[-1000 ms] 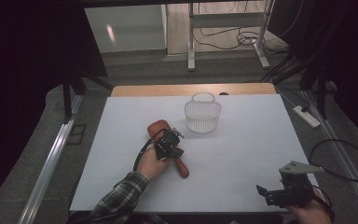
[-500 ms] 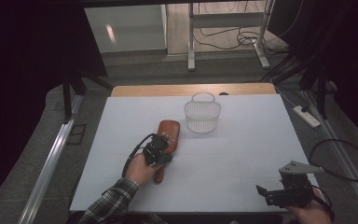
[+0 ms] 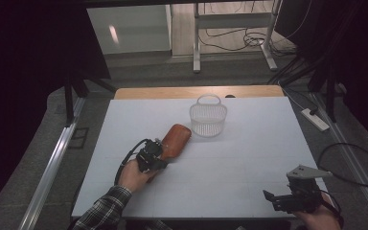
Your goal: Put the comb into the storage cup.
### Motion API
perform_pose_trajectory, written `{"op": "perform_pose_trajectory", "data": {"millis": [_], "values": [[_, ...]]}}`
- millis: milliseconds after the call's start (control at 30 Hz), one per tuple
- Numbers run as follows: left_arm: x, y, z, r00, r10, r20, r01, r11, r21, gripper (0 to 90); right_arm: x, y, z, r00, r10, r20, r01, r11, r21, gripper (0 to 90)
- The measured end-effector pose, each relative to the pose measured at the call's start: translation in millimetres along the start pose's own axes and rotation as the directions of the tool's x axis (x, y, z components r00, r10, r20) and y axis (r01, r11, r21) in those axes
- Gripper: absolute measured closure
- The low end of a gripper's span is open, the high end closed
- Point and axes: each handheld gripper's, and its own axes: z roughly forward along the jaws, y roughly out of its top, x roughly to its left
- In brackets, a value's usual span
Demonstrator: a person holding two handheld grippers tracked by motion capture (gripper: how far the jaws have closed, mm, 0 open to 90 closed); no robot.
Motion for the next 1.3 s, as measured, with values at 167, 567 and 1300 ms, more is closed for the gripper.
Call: {"op": "perform_pose_trajectory", "data": {"millis": [167,567,1300], "values": [[2.8,-4.2,-2.3,1.0,-0.004,-0.002,0.004,1.0,0.001,89.2,-0.2,-0.1,-0.1,1.0,0.001,0.0,-0.001,1.0,-0.001,1.2],[0.4,-7.2,-20.3,0.9998,-0.018,0.013,0.018,0.9977,-0.065,89.1,-0.5,-0.1,0.0,1.0,0.003,0.0,-0.003,1.0,0.0,1.3],[4.2,-8.9,-38.5,0.9956,-0.062,-0.071,0.053,0.992,-0.115,33.7,0.2,0.0,0.0,1.0,-0.001,0.002,0.001,1.0,0.002,1.3]]}}
